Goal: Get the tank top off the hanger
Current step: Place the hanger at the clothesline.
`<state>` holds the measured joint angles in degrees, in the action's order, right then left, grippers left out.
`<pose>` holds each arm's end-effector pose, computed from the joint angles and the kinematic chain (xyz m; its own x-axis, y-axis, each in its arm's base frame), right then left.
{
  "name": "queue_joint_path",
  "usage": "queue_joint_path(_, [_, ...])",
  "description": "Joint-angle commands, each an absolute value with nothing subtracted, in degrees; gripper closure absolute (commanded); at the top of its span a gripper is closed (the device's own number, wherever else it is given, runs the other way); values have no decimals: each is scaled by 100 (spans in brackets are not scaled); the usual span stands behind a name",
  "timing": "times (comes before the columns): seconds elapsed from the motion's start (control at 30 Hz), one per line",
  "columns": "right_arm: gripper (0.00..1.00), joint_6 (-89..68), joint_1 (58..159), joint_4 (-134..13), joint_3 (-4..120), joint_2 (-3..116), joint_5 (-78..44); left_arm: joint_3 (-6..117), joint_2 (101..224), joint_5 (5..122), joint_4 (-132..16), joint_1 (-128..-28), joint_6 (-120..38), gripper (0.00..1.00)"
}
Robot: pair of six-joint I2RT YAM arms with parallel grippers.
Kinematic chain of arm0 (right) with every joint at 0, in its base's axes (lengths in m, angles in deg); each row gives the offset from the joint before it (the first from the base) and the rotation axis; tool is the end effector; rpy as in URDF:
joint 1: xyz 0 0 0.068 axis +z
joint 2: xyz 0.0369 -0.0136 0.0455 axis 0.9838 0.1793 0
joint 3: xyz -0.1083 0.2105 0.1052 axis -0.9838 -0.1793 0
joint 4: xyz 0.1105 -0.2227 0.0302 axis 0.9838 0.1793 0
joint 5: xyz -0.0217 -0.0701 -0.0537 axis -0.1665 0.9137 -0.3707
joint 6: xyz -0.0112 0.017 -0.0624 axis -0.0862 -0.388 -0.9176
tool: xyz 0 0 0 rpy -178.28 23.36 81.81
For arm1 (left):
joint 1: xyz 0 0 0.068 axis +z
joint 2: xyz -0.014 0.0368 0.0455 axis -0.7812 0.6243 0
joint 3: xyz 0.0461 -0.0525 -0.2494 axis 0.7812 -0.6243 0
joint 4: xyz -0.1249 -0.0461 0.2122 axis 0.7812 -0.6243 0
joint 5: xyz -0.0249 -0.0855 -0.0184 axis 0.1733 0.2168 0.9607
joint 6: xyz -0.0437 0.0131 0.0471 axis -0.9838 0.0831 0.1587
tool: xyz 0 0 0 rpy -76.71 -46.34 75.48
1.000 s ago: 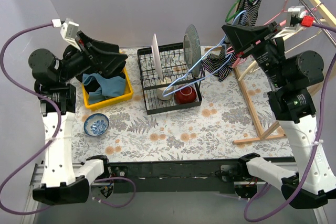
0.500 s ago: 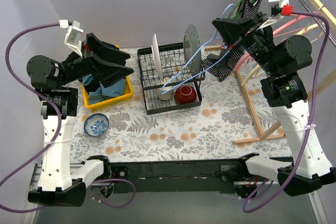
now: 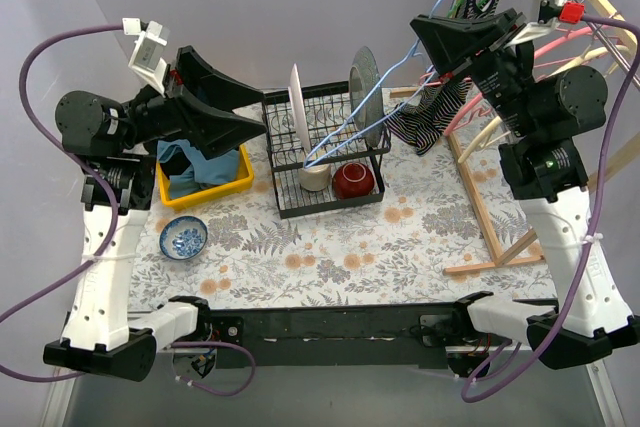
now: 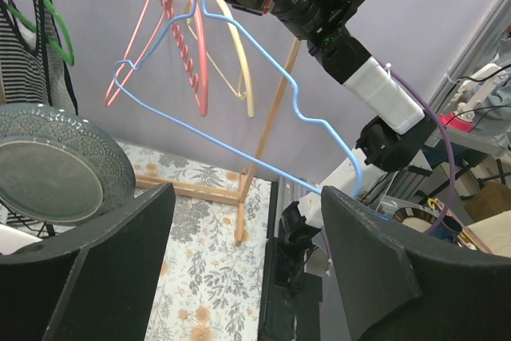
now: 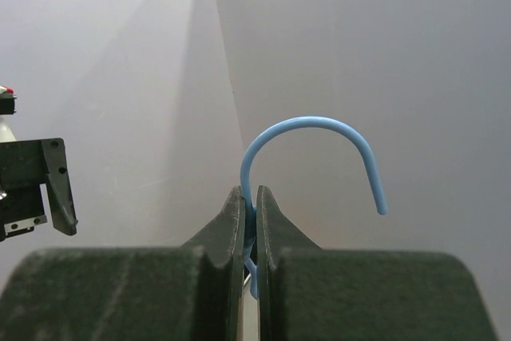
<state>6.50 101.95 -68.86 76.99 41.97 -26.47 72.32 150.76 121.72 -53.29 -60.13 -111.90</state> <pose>0.1795 0.0903 0.5768 0.2576 0.5190 -0.8150 -0.7556 0.6339 0.1649 0.1647 -0.0732 0.5416 -0.7510 -0.2827 -0.5968 0.6316 -0.0439 -0.7740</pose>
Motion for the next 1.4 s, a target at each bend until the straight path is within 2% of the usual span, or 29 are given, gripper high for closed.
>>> queue_joint_path(0.0, [99,744,10234,-7455,8040,4347,-2567,7416,14994,12140,-5225,-6051,-11296,26])
queue_joint_path(0.37, [99,464,10313,-7307,8207,4708,-1892,7663,14985,12061,-5549,-6051,-10902,26])
queue_joint_path(0.5, [99,-28,10428,-6991,8286,4856,-1311,7584,15081,11982,-5647,-6051,-10611,27])
queue_joint_path(0.73, [99,-389,10568,-6928,8286,4936,-1073,7680,15389,11745,-5848,-6113,-10216,31])
queue_joint_path(0.93, [99,-661,10621,-6946,8277,4910,-994,8110,15758,11105,-6953,-6578,-9259,33])
queue_joint_path(1.07, [99,-775,10621,-6911,8304,4910,-941,8260,16013,10639,-7457,-7237,-8704,34])
queue_joint_path(1.3, [99,-942,10630,-6796,8286,4813,-730,8480,16198,9750,-8046,-7826,-8063,48])
queue_joint_path(1.37, [99,-969,10630,-6796,8251,4770,-704,8638,16268,9540,-8231,-8011,-7878,60])
